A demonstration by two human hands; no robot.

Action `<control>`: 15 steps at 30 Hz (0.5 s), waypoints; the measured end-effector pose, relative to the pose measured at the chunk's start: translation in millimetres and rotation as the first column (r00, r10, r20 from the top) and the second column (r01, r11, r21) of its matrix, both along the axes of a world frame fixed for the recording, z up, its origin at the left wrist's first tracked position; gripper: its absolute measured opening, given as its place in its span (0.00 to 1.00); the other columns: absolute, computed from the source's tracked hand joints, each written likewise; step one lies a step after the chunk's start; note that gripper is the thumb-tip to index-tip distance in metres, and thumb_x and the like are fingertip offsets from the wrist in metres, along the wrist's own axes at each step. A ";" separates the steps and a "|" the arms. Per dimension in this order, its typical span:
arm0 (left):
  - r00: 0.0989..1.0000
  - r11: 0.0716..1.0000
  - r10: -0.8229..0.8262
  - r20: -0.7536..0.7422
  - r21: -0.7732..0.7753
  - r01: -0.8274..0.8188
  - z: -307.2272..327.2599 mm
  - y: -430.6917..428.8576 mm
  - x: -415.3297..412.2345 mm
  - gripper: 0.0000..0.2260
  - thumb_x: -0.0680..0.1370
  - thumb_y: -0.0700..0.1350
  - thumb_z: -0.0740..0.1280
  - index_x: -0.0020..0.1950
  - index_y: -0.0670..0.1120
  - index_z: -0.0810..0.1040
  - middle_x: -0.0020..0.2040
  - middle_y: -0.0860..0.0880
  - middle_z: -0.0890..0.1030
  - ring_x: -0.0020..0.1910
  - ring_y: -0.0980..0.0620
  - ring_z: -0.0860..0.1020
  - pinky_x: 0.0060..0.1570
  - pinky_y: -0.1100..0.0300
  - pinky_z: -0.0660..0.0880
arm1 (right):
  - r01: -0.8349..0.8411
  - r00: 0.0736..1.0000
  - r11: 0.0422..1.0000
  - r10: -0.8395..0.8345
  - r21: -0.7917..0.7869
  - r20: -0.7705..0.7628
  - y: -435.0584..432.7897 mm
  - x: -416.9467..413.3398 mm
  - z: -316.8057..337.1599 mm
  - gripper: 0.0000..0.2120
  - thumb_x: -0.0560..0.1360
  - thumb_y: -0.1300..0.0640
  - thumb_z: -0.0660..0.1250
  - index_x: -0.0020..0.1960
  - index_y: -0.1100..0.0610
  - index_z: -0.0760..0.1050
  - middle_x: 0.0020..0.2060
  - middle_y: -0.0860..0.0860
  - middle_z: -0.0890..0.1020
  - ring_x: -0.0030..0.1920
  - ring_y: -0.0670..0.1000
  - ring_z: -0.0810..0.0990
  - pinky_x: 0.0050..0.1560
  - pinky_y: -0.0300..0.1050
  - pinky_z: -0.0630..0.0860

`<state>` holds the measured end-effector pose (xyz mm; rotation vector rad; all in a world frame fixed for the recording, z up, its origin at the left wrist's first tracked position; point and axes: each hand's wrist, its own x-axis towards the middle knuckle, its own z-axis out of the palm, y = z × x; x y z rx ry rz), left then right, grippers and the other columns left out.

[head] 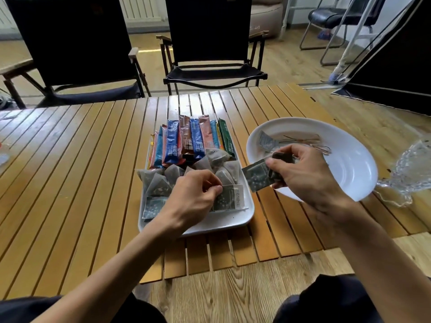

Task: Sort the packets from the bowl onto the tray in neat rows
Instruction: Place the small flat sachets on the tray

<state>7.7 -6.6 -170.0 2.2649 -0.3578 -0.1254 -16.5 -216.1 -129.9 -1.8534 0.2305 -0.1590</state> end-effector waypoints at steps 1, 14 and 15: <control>0.999 1.000 0.006 0.038 0.028 -0.007 -1.4 -2.4 -0.4 0.04 0.76 0.45 0.68 0.49 0.49 0.81 0.45 0.52 0.82 0.45 0.58 0.80 0.43 0.64 0.79 | 0.001 1.000 1.000 0.000 -0.010 0.003 0.2 -0.2 -0.3 0.06 0.76 0.62 0.70 0.52 0.61 0.77 0.44 0.50 0.80 0.45 0.51 0.82 0.38 0.47 0.84; 0.918 0.888 -0.264 0.295 0.446 0.112 -12.3 0.9 -14.3 0.16 0.74 0.56 0.68 0.60 0.54 0.75 0.59 0.54 0.74 0.55 0.54 0.71 0.54 0.59 0.68 | -0.024 1.000 1.000 0.024 0.005 -0.003 2.3 0.1 -1.8 0.07 0.76 0.63 0.69 0.53 0.61 0.77 0.45 0.50 0.79 0.45 0.53 0.83 0.39 0.49 0.84; 0.916 0.891 -0.254 0.311 0.444 0.097 -14.0 -0.6 -13.9 0.16 0.74 0.56 0.68 0.59 0.54 0.75 0.59 0.54 0.74 0.55 0.54 0.71 0.53 0.60 0.68 | -0.027 1.000 1.000 0.027 0.012 -0.007 2.7 -0.1 -2.0 0.07 0.76 0.63 0.70 0.53 0.62 0.77 0.45 0.50 0.79 0.45 0.53 0.83 0.39 0.49 0.84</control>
